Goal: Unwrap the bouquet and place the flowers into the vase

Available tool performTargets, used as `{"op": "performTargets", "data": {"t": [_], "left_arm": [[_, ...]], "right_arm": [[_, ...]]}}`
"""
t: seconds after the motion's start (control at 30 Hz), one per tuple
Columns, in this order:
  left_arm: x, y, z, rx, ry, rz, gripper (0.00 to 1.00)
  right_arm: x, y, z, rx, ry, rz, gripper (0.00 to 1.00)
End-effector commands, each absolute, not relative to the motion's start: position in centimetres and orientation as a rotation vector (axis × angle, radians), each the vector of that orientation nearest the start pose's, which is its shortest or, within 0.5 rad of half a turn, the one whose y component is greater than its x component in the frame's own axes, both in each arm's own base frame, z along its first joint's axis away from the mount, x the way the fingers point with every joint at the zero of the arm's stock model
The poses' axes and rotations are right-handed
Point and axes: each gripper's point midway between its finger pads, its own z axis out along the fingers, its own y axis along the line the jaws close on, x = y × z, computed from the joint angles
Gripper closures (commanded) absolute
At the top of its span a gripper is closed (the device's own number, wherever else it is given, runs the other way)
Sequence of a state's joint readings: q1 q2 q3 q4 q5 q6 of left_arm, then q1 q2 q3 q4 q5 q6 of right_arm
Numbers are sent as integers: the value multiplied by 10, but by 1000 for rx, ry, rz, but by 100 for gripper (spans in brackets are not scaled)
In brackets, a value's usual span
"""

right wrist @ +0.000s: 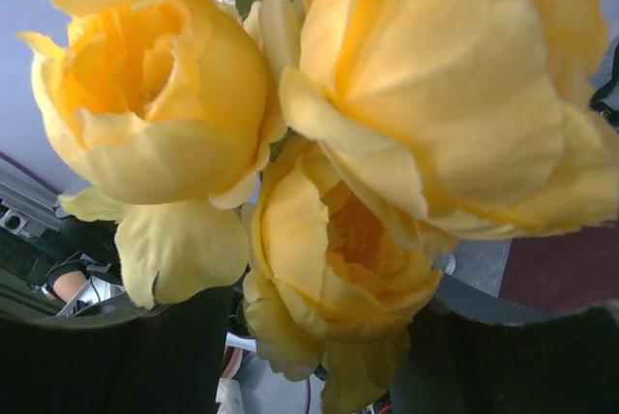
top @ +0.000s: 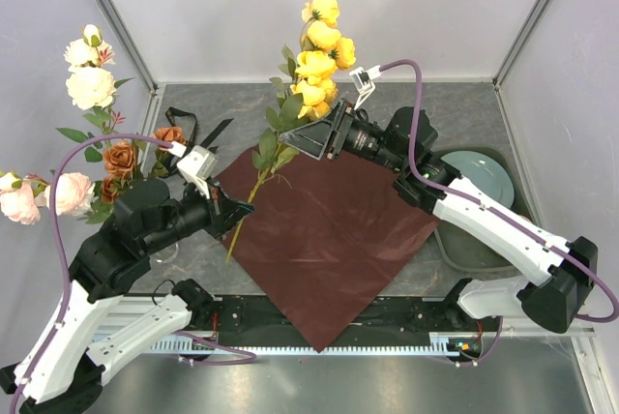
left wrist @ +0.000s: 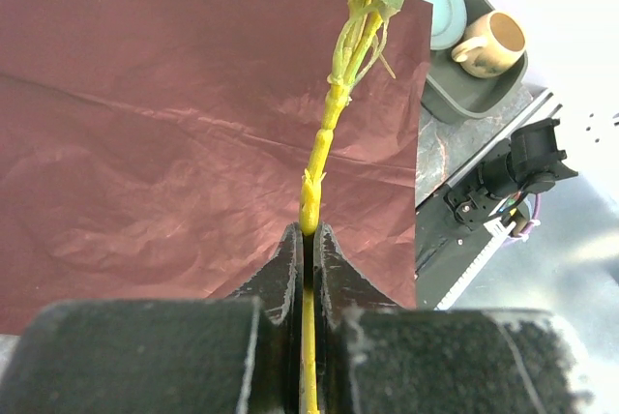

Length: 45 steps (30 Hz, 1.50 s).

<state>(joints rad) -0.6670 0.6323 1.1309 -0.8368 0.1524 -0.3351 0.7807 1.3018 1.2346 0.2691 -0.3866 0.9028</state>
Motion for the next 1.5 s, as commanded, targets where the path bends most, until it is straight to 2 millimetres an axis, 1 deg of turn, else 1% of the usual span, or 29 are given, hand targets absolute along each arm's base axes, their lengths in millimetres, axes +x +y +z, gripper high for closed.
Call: {"op": "performTargets", "data": {"t": [0.0, 0.17, 0.2, 0.27, 0.3, 0.37, 0.4, 0.43, 0.47, 0.5, 0.53, 0.57, 0.6, 0.63, 0.67, 0.7, 0.83, 0.87, 0.93, 0.97, 1.0, 1.03, 1.07, 1.1, 1.13, 1.2, 1.23, 1.3, 1.47], "left_arm": [[144, -162, 339, 463, 1875, -793, 98], [144, -161, 334, 470, 1892, -787, 98], [143, -161, 334, 471, 1893, -786, 98], [143, -159, 336, 466, 1887, -782, 98], [143, -158, 336, 463, 1887, -778, 98], [142, -154, 338, 440, 1888, -768, 98], [141, -151, 343, 434, 1880, -763, 98], [142, -146, 344, 409, 1879, -743, 95], [140, -141, 345, 392, 1885, -728, 88], [138, -136, 353, 373, 1870, -719, 79], [139, -128, 357, 339, 1861, -691, 61], [132, -121, 361, 329, 1851, -691, 53], [130, -111, 374, 289, 1817, -668, 47], [130, -101, 381, 253, 1794, -640, 38], [123, -92, 387, 235, 1771, -634, 35], [118, -83, 401, 216, 1729, -629, 34], [109, -48, 425, 101, 1649, -556, 32], [107, -42, 428, 82, 1637, -542, 32], [105, -25, 438, 18, 1595, -506, 33], [105, -20, 439, -4, 1585, -491, 33], [103, -14, 442, -25, 1565, -483, 34], [104, -9, 446, -50, 1546, -468, 35], [103, -6, 448, -58, 1536, -463, 36], [103, -3, 449, -69, 1528, -456, 37], [103, 1, 452, -89, 1509, -448, 39], [100, 10, 455, -120, 1483, -436, 41], [98, 12, 458, -130, 1464, -441, 41], [94, 16, 462, -133, 1433, -449, 41], [74, 27, 473, -125, 1331, -497, 42]], "right_arm": [[229, 369, 448, -270, 1494, 1633, 42], [230, 373, 454, -263, 1456, 1635, 53], [229, 375, 454, -267, 1454, 1638, 59], [230, 378, 455, -272, 1451, 1642, 66], [229, 380, 455, -276, 1449, 1645, 74], [226, 383, 460, -293, 1430, 1648, 83], [225, 385, 461, -303, 1422, 1646, 93], [225, 389, 461, -317, 1421, 1641, 98], [219, 392, 470, -354, 1386, 1632, 100], [216, 394, 473, -372, 1372, 1620, 100], [215, 396, 478, -384, 1357, 1608, 100], [211, 400, 480, -409, 1335, 1576, 100], [212, 401, 482, -409, 1327, 1558, 100], [212, 403, 486, -412, 1315, 1542, 100], [211, 405, 487, -426, 1301, 1519, 100], [215, 404, 489, -409, 1292, 1488, 100], [209, 415, 503, -412, 1220, 1450, 100], [198, 422, 507, -430, 1198, 1465, 100], [189, 432, 516, -444, 1143, 1428, 100], [169, 443, 518, -476, 1122, 1440, 100], [161, 447, 523, -474, 1087, 1425, 100], [162, 453, 521, -482, 1063, 1332, 100], [140, 464, 521, -510, 1043, 1338, 100], [134, 467, 524, -515, 1015, 1312, 100], [123, 476, 524, -532, 995, 1265, 100], [116, 487, 527, -546, 961, 1207, 100], [108, 492, 529, -550, 956, 1206, 100], [107, 501, 531, -543, 956, 1196, 100], [96, 512, 537, -549, 902, 1155, 100]]}}
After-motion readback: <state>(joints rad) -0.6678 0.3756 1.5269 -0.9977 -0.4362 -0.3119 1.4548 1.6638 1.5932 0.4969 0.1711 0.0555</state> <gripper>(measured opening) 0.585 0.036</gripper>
